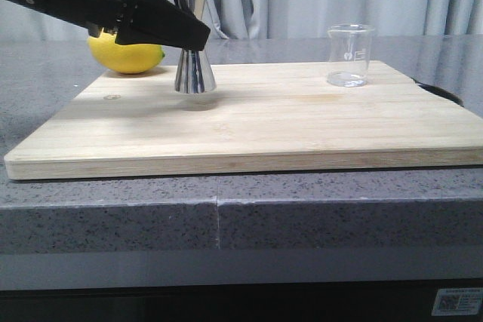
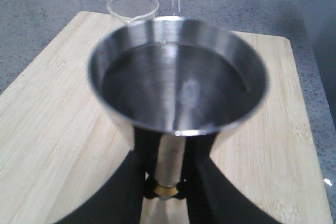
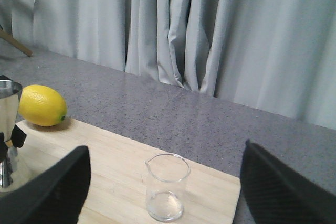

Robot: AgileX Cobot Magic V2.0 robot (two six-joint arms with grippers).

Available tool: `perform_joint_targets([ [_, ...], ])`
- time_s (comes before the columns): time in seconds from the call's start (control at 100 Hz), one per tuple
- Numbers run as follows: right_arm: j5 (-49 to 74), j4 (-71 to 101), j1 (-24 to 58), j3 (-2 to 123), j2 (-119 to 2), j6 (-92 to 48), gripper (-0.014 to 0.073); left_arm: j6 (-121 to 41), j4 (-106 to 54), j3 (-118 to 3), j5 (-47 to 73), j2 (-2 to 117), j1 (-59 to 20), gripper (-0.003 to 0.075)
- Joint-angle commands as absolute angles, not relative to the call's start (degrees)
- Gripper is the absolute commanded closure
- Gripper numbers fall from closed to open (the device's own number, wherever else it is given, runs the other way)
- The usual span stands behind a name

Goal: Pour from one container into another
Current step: 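Lower the filled steel jigger onto the board with the left gripper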

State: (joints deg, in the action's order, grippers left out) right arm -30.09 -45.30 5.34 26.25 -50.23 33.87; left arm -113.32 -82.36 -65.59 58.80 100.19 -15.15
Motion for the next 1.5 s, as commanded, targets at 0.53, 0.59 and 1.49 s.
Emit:
perform_joint_targets([
  [0.53, -33.1, -44.45, 5.11, 27.56, -49.41, 34.13, 0.006, -116.03, -89.13, -67.37, 59.74, 97.87, -15.07, 0.073],
  [0.59, -33.1, -44.45, 5.11, 27.56, -49.41, 34.13, 0.006, -116.03, -89.26, -67.37, 59.74, 98.36, -15.07, 0.073],
  [1.49, -33.1, -44.54, 5.11, 27.56, -49.51, 34.22, 0.006, -117.52, -91.38, -67.37, 60.38, 100.63, -15.07, 0.073],
])
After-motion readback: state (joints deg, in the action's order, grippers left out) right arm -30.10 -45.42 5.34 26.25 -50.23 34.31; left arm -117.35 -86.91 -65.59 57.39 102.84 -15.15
